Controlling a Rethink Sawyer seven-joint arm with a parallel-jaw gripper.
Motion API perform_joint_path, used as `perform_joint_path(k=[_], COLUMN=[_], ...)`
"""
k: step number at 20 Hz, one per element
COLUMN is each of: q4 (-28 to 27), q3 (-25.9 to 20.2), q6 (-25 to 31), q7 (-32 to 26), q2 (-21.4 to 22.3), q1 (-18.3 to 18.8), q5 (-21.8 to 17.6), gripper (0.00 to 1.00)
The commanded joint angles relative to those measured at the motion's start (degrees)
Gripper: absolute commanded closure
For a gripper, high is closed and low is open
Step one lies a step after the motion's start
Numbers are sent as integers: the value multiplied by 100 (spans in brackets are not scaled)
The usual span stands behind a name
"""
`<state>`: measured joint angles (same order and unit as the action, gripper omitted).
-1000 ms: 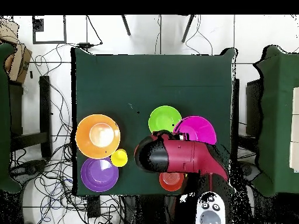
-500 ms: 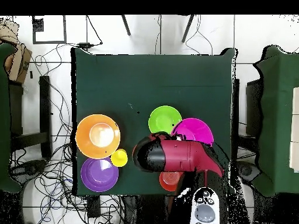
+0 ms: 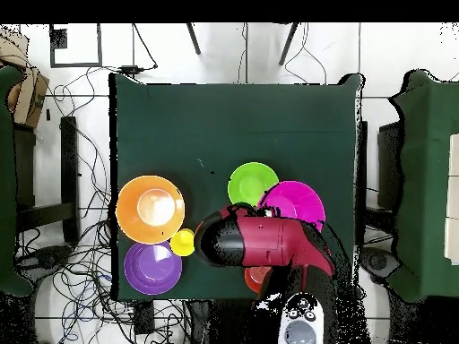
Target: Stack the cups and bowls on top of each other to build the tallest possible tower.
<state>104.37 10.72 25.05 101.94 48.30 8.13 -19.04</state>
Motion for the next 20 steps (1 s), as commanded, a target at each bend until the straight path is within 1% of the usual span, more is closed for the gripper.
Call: perform_joint_path(k=[1, 9, 13, 20], q4=[-341, -423, -374, -482], q3=[-89, -22, 20, 23], q6=[166, 158, 25, -38], q7=[902, 862, 906, 864], q2=[118, 54, 8, -105], q1=[-216, -271, -328, -365], q5=[221, 311, 347, 418], gripper=[100, 100, 100, 100])
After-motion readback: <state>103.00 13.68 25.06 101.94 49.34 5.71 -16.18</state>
